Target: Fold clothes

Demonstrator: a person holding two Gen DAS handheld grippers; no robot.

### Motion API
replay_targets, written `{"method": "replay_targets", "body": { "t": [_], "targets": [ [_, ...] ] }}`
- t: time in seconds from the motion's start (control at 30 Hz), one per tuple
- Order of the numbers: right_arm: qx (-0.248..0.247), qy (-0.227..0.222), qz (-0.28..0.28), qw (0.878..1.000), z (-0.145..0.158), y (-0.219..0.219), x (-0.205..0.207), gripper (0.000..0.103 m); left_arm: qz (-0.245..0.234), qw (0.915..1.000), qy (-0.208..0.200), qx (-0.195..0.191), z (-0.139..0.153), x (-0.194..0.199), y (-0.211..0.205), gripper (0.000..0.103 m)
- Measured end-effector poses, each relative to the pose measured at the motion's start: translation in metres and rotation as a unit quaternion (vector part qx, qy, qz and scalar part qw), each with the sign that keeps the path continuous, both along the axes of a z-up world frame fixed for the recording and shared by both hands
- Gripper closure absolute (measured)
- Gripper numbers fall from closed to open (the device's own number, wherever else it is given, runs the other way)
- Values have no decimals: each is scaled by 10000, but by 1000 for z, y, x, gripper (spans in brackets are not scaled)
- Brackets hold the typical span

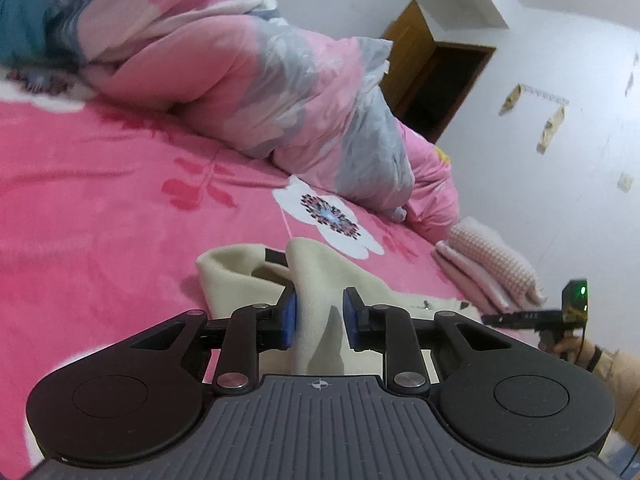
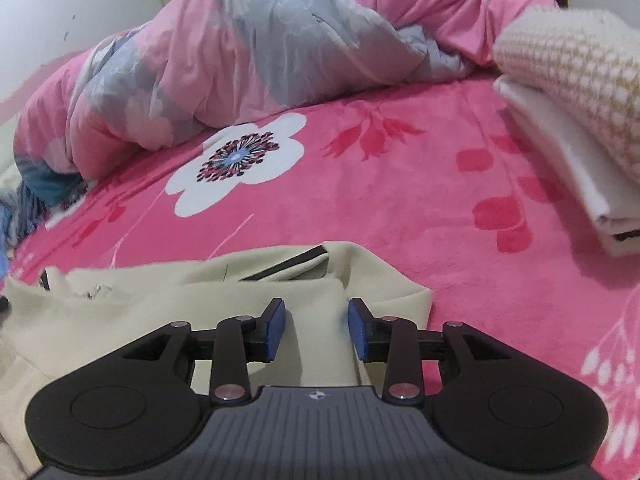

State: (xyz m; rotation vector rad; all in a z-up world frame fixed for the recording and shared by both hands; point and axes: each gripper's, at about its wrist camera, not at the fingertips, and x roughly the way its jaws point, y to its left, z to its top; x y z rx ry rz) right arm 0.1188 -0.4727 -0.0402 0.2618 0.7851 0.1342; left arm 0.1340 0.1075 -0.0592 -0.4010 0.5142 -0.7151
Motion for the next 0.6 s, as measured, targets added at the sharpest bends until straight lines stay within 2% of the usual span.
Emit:
{"method": "replay_targets", "body": {
  "t": [0.17,0.23,0.4,0.6],
  "targets": [
    [754,262,-36,9968,-11,-19,12,60,-46,9996,-194,176,9,0,-8,82],
    [886,216,2,9958,-10,-22,11,61,-57,9995,-210,222,10,1,-10,82],
    [797,-146,186,9965,1,-16,-2,63,-28,9996,-17,271,6,8,-16,81],
    [637,-428,320,9965,11,-15,-11,66,-75,9994,-69,323,6,6,-23,81]
  ]
}}
